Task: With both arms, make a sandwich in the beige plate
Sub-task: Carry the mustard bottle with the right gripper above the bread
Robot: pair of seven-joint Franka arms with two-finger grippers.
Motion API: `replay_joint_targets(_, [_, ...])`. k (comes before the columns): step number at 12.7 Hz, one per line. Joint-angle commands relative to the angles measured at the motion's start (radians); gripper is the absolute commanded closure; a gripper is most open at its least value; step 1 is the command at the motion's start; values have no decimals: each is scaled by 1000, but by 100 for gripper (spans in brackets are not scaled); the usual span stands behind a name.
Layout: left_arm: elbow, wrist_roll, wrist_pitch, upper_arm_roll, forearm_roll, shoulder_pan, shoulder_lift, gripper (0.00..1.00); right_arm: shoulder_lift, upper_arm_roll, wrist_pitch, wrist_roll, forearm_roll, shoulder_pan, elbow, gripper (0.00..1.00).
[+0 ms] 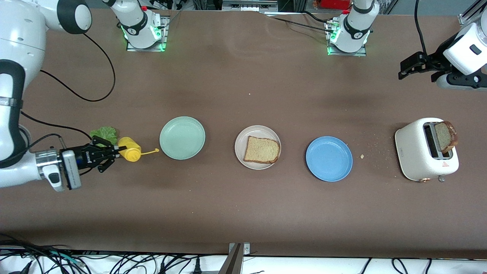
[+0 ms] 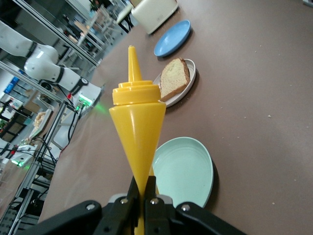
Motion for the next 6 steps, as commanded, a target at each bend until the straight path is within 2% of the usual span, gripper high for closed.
replay_joint_targets(1, [16,-5,-3,-4,17,5,2,0,-53,-8,51,158,-90,92,27,99])
replay_joint_targets(4, [16,-5,-3,-4,17,5,2,0,-82,-8,115,252,-194,205,31,99])
replay_joint_targets(6, [16,-5,-3,-4,17,5,2,0,-102,-8,123,344,-343,303,53,99])
